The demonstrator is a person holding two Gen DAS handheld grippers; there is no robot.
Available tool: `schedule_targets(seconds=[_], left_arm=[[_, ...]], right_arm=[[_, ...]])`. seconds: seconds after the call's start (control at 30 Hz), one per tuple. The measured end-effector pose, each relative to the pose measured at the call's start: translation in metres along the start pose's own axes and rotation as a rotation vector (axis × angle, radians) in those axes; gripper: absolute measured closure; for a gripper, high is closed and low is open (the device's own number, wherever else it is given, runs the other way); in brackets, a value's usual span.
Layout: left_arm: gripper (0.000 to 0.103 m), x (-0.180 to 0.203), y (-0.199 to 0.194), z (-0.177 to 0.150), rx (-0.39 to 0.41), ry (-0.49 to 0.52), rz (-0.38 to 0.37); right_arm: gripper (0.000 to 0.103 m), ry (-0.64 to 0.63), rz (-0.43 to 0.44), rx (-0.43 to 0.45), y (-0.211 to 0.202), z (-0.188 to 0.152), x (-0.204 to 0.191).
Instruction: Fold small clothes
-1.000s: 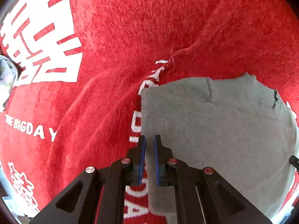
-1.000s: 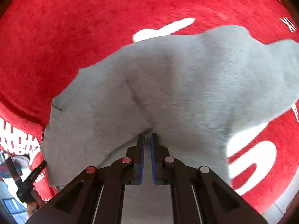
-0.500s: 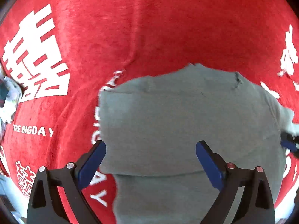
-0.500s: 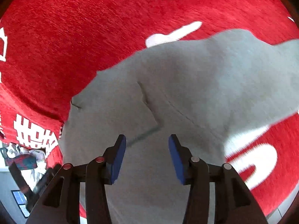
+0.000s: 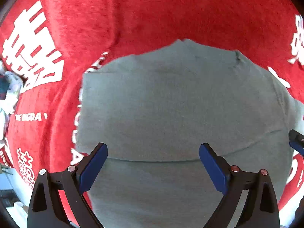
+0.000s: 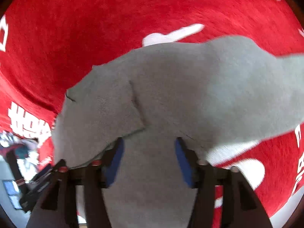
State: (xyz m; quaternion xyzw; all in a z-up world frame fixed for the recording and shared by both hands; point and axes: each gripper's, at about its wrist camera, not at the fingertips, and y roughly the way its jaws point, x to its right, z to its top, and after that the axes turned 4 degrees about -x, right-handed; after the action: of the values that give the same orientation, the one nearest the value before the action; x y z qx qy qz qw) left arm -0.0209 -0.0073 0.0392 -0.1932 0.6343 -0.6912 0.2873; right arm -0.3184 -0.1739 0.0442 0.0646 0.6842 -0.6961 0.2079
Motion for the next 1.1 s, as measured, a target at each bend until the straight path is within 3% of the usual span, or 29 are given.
schedule_targets(seconds=[0.27,0.5,0.63,0.8,1.1], left_arm=[[0.006,0.065,-0.011,-0.010,0.013,0.158,-0.063],[0.006,0.119,-0.016,-0.014,0.001,0.217,-0.135],[0.006,0.142,-0.015,-0.011,-0.006,0.237,-0.165],[0.006,0.164,-0.017,-0.009,-0.008,0.260,-0.188],[0.005,0.177,-0.015,-0.007,-0.017,0.245,-0.215]], right_arm=[[0.036,0.163,0.066,0.044,-0.045,-0.013,0.088],[0.035,0.409,0.047,0.196,-0.086,-0.015,0.185],[0.035,0.577,0.082,0.254,-0.093,-0.011,0.233],[0.035,0.677,0.195,0.261,-0.085,0.003,0.264],[0.035,0.771,0.353,0.336,-0.086,0.017,0.283]])
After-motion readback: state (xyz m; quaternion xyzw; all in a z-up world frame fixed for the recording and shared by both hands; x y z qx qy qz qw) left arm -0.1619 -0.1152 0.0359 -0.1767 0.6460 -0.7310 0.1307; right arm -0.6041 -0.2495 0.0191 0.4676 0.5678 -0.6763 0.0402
